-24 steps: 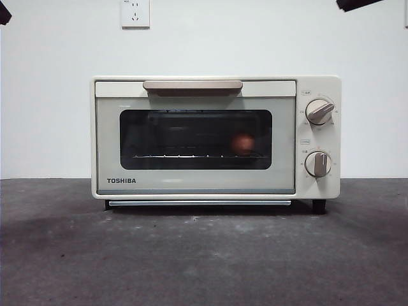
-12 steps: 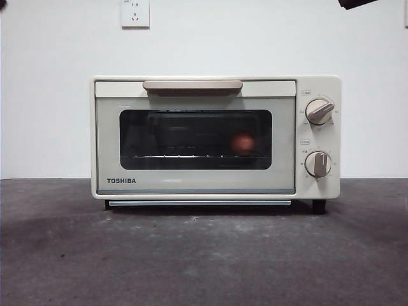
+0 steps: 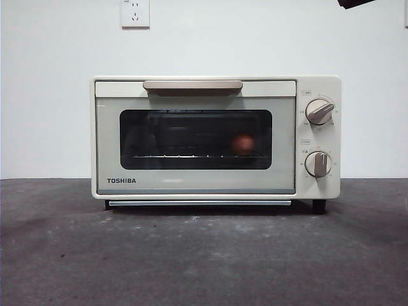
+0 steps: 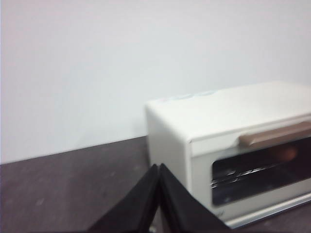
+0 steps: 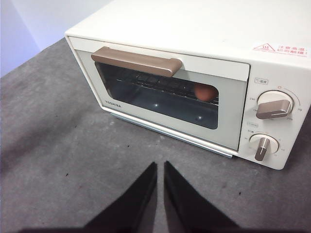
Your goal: Eggoven
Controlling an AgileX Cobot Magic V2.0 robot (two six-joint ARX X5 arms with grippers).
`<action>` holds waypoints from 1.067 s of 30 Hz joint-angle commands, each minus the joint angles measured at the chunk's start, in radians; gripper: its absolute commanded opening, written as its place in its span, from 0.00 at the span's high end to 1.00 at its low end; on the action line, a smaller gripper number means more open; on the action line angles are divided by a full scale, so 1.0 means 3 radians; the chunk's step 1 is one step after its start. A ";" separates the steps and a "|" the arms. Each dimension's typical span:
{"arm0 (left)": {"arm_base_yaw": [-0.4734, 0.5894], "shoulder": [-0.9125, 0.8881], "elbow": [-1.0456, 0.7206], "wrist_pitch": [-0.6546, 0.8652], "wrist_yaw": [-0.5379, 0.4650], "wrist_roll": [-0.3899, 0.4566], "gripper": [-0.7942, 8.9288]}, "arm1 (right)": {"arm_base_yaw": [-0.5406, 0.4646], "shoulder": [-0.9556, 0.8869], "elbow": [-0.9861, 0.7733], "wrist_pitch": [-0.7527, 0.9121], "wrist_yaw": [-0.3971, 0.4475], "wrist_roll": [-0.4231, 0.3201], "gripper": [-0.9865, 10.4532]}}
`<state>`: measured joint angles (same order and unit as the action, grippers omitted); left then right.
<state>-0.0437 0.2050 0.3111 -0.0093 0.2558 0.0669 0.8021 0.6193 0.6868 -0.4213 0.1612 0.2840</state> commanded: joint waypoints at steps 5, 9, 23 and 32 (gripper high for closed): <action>0.0037 -0.0373 -0.0725 0.0023 -0.0020 0.0062 0.91 | 0.0022 0.0013 0.0010 0.0034 0.0015 -0.0038 0.91; 0.0037 -0.0566 -0.1019 0.0003 -0.0020 0.0062 0.91 | 0.0022 0.0013 0.0010 0.0034 0.0015 -0.0038 0.91; 0.0037 -0.0673 -0.1026 -0.0509 -0.0022 0.0050 0.91 | 0.0022 0.0013 0.0010 0.0099 0.0015 -0.0038 0.91; 0.0037 -0.0673 -0.1026 -0.0507 -0.0023 0.0050 0.91 | 0.0022 0.0013 0.0010 0.0102 0.0015 -0.0038 0.91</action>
<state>-0.0349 0.0051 0.0311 -0.1658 0.2493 0.0872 0.8013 0.6193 0.6868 -0.4038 0.1612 0.2840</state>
